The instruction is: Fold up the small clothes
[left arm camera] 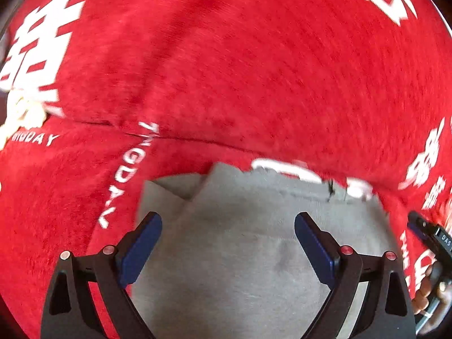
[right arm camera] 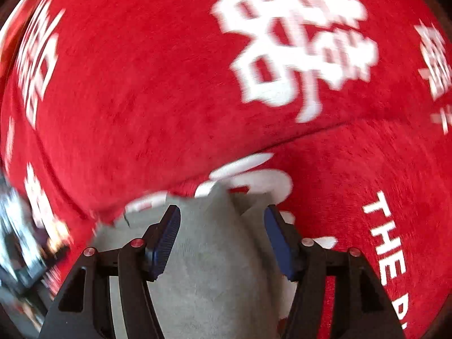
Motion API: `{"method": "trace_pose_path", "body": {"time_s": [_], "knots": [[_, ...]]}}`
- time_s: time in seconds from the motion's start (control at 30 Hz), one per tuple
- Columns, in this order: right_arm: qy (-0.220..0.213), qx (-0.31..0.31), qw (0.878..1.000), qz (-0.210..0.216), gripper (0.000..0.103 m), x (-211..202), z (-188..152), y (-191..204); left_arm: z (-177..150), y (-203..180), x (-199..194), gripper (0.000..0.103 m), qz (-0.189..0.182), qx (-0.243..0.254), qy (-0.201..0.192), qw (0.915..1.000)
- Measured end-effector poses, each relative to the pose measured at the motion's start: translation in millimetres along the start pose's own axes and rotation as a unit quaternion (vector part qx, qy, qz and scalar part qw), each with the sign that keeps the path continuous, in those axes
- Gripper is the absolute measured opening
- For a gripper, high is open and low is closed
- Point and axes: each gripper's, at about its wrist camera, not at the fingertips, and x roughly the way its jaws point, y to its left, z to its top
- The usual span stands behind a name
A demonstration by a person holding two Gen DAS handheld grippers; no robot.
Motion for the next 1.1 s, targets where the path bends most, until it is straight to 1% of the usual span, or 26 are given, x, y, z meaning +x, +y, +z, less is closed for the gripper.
{"method": "trace_pose_path", "body": {"time_s": [0.07, 0.13, 0.2, 0.3, 0.33, 0.37, 0.4, 0.47, 0.53, 0.57, 0.6, 0.63, 0.67, 0.7, 0.73, 0.8, 0.83, 0.87, 0.9, 0.97, 1.03, 1.07, 1.1], "knots": [[0.026, -0.071, 0.997, -0.019, 0.066, 16, -6, 31, -7, -23, 12, 0.095, 0.016, 0.039, 0.008, 0.9991], [0.038, -0.161, 0.984, -0.064, 0.065, 36, -18, 65, -8, -41, 26, 0.095, 0.042, 0.075, 0.015, 0.9961], [0.051, -0.189, 0.977, -0.088, 0.065, 52, -21, 74, -8, -50, 47, 0.095, 0.064, 0.096, 0.033, 0.9928], [0.084, -0.165, 0.978, -0.095, 0.065, 72, -18, 61, -8, -38, 75, 0.095, 0.091, 0.085, 0.066, 0.9900], [0.083, -0.158, 0.979, -0.104, 0.065, 73, -17, 52, -9, -31, 80, 0.096, 0.094, 0.080, 0.072, 0.9897], [0.079, -0.152, 0.979, -0.112, 0.065, 74, -16, 46, -9, -24, 84, 0.096, 0.087, 0.074, 0.073, 0.9908], [0.078, -0.142, 0.981, -0.108, 0.065, 74, -15, 37, -9, -20, 82, 0.096, 0.078, 0.070, 0.064, 0.9925], [0.068, -0.122, 0.986, -0.091, 0.065, 71, -14, 25, -9, -15, 81, 0.096, 0.071, 0.067, 0.060, 0.9934], [0.065, -0.124, 0.985, -0.098, 0.065, 69, -13, 24, -9, -15, 81, 0.096, 0.075, 0.070, 0.061, 0.9928], [0.060, -0.124, 0.985, -0.108, 0.065, 66, -13, 28, -9, -16, 80, 0.095, 0.079, 0.070, 0.061, 0.9926], [0.048, -0.120, 0.983, -0.128, 0.065, 55, -13, 30, -10, -17, 74, 0.095, 0.090, 0.072, 0.055, 0.9918], [0.034, -0.116, 0.984, -0.132, 0.065, 43, -15, 32, -13, -18, 65, 0.095, 0.105, 0.073, 0.046, 0.9907], [0.014, -0.109, 0.987, -0.113, 0.065, 23, -21, 31, -18, -18, 52, 0.095, 0.115, 0.075, 0.032, 0.9900], [0.007, -0.107, 0.989, -0.099, 0.065, 10, -28, 32, -27, -19, 37, 0.095, 0.113, 0.078, 0.018, 0.9904], [0.006, -0.108, 0.990, -0.087, 0.065, 0, -36, 33, -37, -20, 26, 0.095, 0.101, 0.079, 0.010, 0.9917], [0.017, -0.129, 0.990, -0.055, 0.066, -18, -64, 43, -64, -25, 0, 0.095, 0.068, 0.084, -0.003, 0.9941], [0.021, -0.140, 0.989, -0.048, 0.066, -23, -77, 48, -76, -28, -8, 0.095, 0.065, 0.089, -0.008, 0.9938], [0.022, -0.158, 0.986, -0.045, 0.066, -29, -96, 57, -90, -32, -17, 0.095, 0.066, 0.096, -0.015, 0.9931], [0.021, -0.171, 0.984, -0.045, 0.065, -33, -108, 63, -106, -37, -27, 0.095, 0.069, 0.102, -0.027, 0.9921], [0.016, -0.197, 0.979, -0.058, 0.065, -38, -133, 74, -122, -40, -35, 0.095, 0.076, 0.110, -0.031, 0.9906], [0.020, -0.211, 0.975, -0.069, 0.066, -34, -145, 77, -136, -41, -33, 0.096, 0.091, 0.123, -0.028, 0.9878], [0.015, -0.215, 0.973, -0.077, 0.066, -36, -149, 72, -141, -35, -29, 0.096, 0.106, 0.124, -0.020, 0.9864], [0.015, -0.213, 0.974, -0.082, 0.067, -36, -150, 68, -142, -27, -27, 0.096, 0.113, 0.115, -0.013, 0.9869]]}}
